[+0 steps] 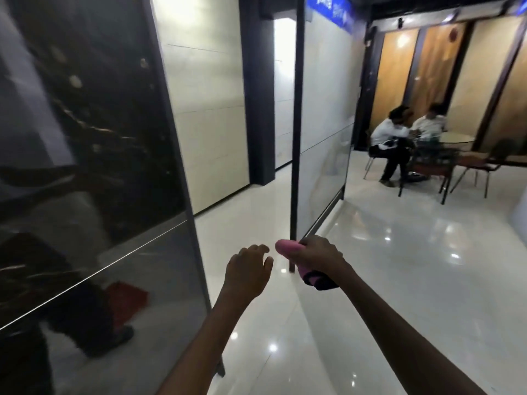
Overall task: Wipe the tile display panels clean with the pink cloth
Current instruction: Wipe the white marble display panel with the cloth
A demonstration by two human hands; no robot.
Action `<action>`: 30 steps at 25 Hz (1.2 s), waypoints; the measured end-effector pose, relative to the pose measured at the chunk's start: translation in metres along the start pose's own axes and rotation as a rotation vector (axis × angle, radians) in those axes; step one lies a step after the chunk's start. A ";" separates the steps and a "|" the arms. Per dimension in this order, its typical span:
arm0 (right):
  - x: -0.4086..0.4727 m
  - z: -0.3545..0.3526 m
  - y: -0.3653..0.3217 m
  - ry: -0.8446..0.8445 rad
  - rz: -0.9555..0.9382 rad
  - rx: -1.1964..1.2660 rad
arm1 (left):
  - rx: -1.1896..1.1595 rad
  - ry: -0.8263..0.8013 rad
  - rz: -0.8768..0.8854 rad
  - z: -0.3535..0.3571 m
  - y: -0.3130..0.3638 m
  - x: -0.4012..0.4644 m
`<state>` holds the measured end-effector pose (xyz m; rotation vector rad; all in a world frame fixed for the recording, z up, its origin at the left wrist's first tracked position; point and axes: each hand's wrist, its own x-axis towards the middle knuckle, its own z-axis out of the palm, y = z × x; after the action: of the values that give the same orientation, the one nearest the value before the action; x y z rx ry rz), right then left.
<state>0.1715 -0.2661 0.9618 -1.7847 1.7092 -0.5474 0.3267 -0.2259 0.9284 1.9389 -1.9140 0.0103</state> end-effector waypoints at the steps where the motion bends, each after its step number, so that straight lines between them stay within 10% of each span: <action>1: 0.019 -0.015 0.011 0.032 0.004 -0.002 | -0.005 -0.014 0.022 0.011 0.014 0.022; 14: 0.299 -0.136 0.136 0.163 -0.096 0.014 | 0.020 -0.089 0.129 0.160 0.126 0.277; 30: 0.827 -0.258 0.163 0.184 -0.154 -0.105 | 0.007 -0.014 0.153 0.318 0.156 0.810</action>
<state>-0.0509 -1.1189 0.9511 -2.0062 1.7593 -0.7186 0.1335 -1.0887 0.9169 1.7967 -2.0696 0.0480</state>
